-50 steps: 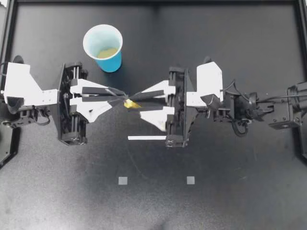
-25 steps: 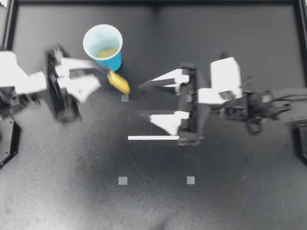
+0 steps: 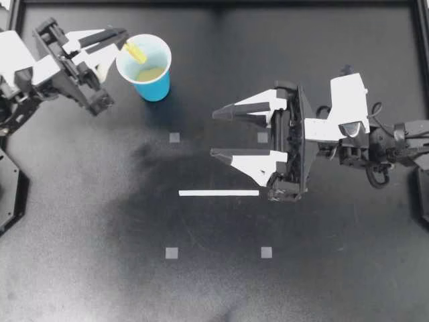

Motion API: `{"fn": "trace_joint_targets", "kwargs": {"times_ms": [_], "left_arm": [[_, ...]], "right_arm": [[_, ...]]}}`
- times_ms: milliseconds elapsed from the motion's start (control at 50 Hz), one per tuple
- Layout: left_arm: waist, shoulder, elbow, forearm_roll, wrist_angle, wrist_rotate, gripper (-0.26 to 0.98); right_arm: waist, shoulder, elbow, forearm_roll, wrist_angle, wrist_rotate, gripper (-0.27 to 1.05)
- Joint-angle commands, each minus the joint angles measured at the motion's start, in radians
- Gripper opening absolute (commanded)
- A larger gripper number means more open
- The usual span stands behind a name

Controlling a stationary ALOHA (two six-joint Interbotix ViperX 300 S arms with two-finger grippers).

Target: Pick up the screwdriver with the right arm, hand it over to the left arm then place it into the cup.

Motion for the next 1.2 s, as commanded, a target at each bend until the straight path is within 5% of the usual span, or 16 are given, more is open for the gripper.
{"fn": "trace_joint_targets", "kwargs": {"times_ms": [0,380,760,900,1180], "left_arm": [[0.014,0.015,-0.031,-0.009,-0.018,0.0,0.05],[0.015,0.091,-0.058,-0.021,-0.04,-0.006,0.09],[0.015,0.084,-0.06,-0.017,-0.009,-0.008,0.56],[0.015,0.063,-0.06,-0.011,-0.005,-0.018,0.59],[-0.058,-0.084,-0.048,0.109,0.044,-0.12,0.59]], "right_arm": [[-0.005,-0.025,-0.009,0.002,-0.011,0.0,0.71],[-0.003,-0.026,-0.008,0.002,-0.011,0.002,0.71],[-0.003,-0.026,-0.009,0.0,-0.012,0.009,0.71],[-0.003,-0.026,-0.011,0.0,-0.011,0.009,0.71],[-0.003,-0.028,-0.008,0.0,-0.009,0.011,0.71]]}}
